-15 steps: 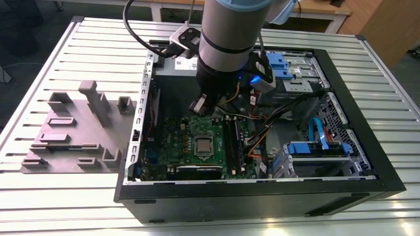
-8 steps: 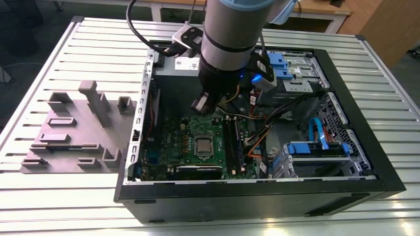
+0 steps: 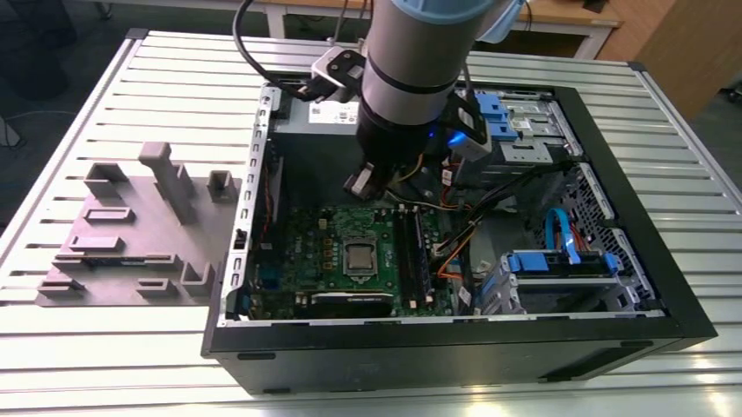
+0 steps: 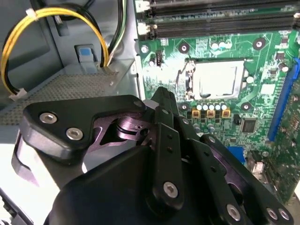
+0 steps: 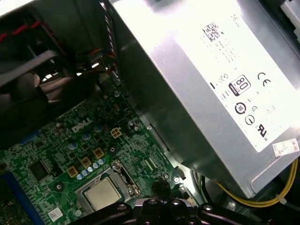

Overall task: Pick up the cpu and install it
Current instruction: 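Install the first cpu locking lever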

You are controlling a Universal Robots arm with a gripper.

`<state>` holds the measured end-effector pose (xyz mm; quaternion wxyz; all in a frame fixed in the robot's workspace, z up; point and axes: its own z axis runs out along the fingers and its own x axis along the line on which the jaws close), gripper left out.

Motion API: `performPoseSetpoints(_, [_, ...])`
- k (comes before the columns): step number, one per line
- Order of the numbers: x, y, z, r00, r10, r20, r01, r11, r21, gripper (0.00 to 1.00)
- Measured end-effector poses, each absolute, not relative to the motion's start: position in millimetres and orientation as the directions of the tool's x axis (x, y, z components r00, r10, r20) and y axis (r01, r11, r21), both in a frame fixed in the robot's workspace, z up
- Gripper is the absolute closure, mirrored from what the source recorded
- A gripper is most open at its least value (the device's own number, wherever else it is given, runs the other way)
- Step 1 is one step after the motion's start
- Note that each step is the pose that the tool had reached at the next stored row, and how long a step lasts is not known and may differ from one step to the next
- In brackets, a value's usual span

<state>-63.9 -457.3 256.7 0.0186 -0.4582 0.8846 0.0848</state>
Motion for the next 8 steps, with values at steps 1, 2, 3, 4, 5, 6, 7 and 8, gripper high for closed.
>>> performPoseSetpoints(1, [-62.8,-456.8,256.0,-0.579,-0.807,-0.111,-0.814,0.566,0.133,0.9])
performPoseSetpoints(2, [-61.8,-456.4,255.2,-0.579,-0.807,-0.111,-0.814,0.566,0.133,0.9])
performPoseSetpoints(3, [-61.1,-456.1,254.4,-0.579,-0.807,-0.111,-0.814,0.566,0.133,0.9])
performPoseSetpoints(4, [-60.7,-455.9,253.6,-0.579,-0.807,-0.111,-0.814,0.566,0.133,0.9])
performPoseSetpoints(5, [-60.6,-455.7,252.7,-0.58,-0.807,-0.111,-0.814,0.566,0.133,0.9])
performPoseSetpoints(6, [-60.5,-455.5,251.8,-0.58,-0.807,-0.111,-0.814,0.566,0.133,0.9])
performPoseSetpoints(7, [-60.4,-455.3,250.7,-0.58,-0.807,-0.111,-0.814,0.566,0.134,0.9])
performPoseSetpoints(8, [-60.3,-455.2,249.7,-0.58,-0.807,-0.111,-0.814,0.566,0.134,0.9])
